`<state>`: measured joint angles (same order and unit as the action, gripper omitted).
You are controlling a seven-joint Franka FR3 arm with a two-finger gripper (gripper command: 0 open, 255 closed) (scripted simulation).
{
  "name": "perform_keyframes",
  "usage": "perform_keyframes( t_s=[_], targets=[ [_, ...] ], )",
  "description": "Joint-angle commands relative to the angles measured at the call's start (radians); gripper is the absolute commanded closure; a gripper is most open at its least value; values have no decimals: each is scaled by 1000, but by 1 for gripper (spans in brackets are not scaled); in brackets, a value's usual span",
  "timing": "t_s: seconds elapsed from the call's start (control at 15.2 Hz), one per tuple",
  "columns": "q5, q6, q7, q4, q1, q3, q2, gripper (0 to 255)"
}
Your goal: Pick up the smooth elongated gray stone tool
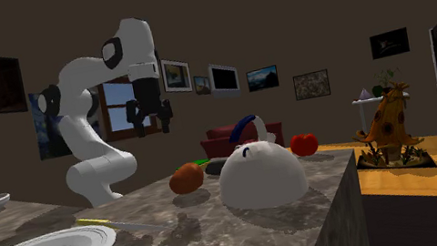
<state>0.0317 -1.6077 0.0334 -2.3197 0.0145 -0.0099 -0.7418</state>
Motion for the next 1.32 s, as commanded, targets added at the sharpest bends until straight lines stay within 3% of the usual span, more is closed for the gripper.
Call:
perform_keyframes(
  t_s=[0.0,0.66,1.25],
  targets=[
    [0,0,0,0,0,0,0,0],
    [-91,-239,-182,-7,49,142,215,0],
    [-102,-416,-336,90,75,253,468,0]
  ],
)
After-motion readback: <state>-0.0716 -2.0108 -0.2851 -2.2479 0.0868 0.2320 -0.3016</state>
